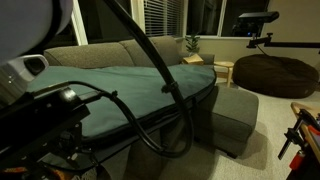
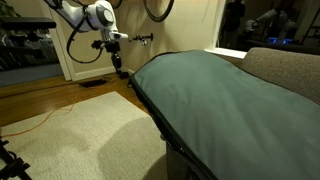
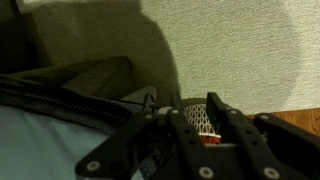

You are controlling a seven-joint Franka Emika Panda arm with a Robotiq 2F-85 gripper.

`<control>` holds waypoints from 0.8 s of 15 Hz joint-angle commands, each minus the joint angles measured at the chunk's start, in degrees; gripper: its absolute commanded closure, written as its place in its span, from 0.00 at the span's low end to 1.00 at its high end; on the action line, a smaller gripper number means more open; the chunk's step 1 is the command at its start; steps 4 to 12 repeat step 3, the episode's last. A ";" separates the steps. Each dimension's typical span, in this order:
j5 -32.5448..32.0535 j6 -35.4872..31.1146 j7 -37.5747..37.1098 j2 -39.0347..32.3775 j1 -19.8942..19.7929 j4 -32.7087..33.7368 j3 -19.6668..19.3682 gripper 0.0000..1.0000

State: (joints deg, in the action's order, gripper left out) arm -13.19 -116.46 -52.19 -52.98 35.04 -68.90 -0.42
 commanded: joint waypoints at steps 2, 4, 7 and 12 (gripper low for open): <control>0.00 0.00 0.00 0.00 0.00 0.00 0.00 0.67; 0.00 0.00 0.00 0.00 0.00 0.00 0.00 0.67; 0.00 0.00 0.00 0.00 0.00 0.00 0.00 0.67; 0.00 0.00 0.00 0.00 0.00 0.00 0.00 0.67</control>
